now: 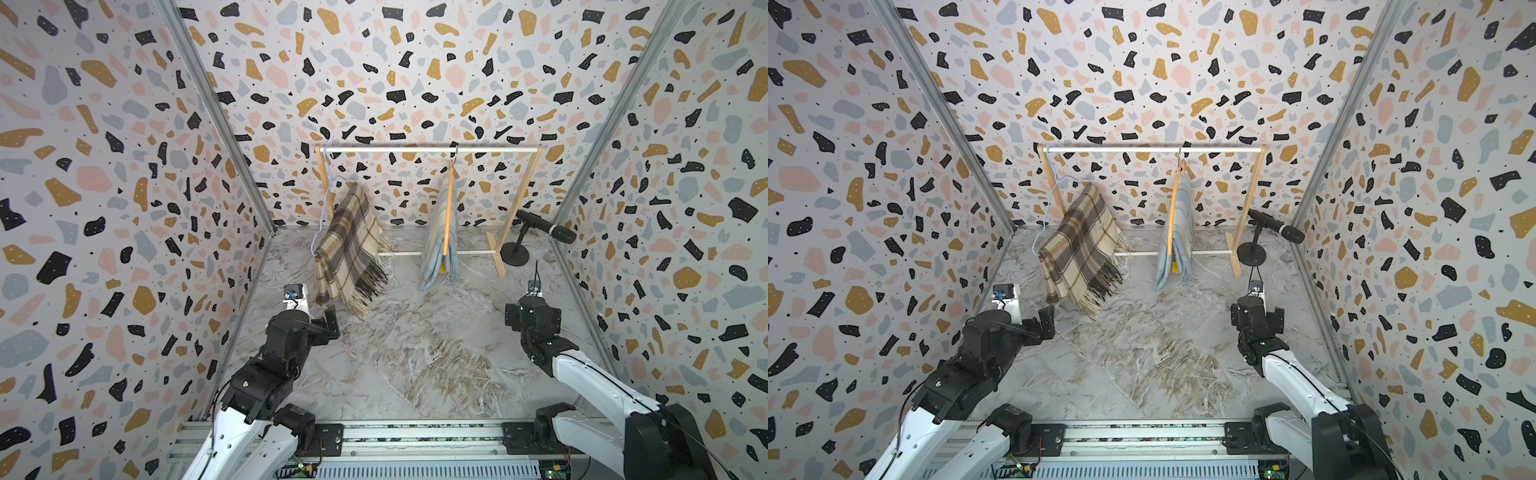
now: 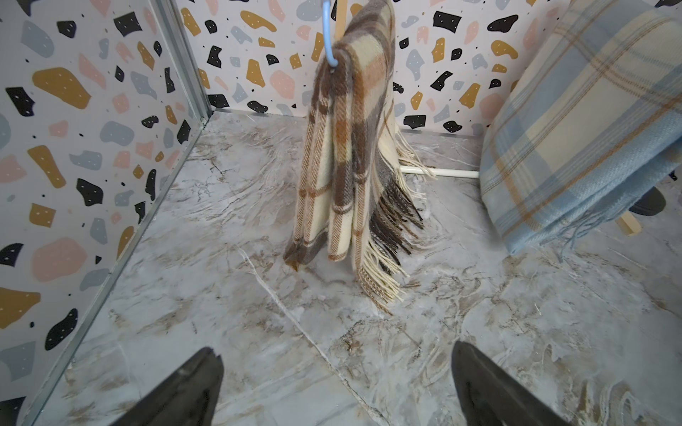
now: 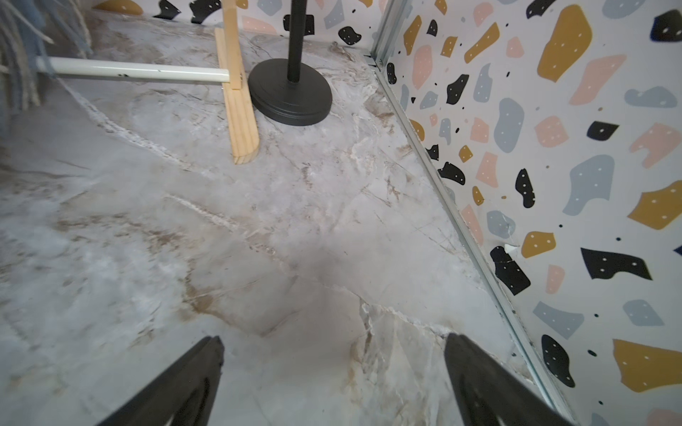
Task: Hang the scarf on the hanger
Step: Reset both arms
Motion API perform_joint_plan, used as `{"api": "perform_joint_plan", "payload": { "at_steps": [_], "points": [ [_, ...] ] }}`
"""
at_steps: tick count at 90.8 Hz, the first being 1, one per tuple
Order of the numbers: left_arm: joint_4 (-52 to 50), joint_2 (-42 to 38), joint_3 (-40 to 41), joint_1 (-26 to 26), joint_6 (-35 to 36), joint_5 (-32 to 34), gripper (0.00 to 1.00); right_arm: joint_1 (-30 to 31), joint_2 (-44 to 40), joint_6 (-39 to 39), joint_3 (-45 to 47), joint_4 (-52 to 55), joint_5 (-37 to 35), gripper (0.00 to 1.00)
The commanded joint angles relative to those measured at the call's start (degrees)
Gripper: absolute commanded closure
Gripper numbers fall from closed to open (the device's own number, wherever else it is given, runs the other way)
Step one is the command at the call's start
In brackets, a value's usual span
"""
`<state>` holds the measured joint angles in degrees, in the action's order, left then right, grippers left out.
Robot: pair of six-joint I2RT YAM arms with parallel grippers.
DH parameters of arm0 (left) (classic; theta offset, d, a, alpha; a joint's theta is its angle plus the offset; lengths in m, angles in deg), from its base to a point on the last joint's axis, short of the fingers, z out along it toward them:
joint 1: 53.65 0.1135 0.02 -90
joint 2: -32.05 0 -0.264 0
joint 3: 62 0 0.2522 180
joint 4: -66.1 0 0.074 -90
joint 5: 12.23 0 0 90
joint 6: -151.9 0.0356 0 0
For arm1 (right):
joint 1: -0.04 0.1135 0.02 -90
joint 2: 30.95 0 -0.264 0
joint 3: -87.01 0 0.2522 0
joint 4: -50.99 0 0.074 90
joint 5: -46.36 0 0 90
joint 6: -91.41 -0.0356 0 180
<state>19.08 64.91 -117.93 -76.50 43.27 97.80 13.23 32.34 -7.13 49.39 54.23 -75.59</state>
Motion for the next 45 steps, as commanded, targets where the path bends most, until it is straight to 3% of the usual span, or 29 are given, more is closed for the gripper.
{"api": "perform_joint_plan", "payload": {
  "at_steps": [1, 12, 24, 45],
  "points": [
    [4.82, 1.6, 1.75, 0.7, 2.39, 4.13, 0.0, -2.46, 3.81, 1.16, 2.03, -13.15, 0.77, 0.01],
    [8.71, 4.63, 3.2, 2.17, 2.94, 7.92, 0.0, -4.73, 8.43, 4.98, 6.06, -27.51, 7.69, 0.01],
    [13.98, 7.96, 4.7, 7.7, 2.12, 8.16, 0.0, -6.59, 11.07, 9.19, 7.75, -36.19, 12.06, 0.01],
    [21.59, 13.51, 7.6, 18.2, 0.47, 5.36, 0.0, -12.92, 23.07, 5.54, 10.46, -52.66, 21.08, 0.01]
  ]
}}
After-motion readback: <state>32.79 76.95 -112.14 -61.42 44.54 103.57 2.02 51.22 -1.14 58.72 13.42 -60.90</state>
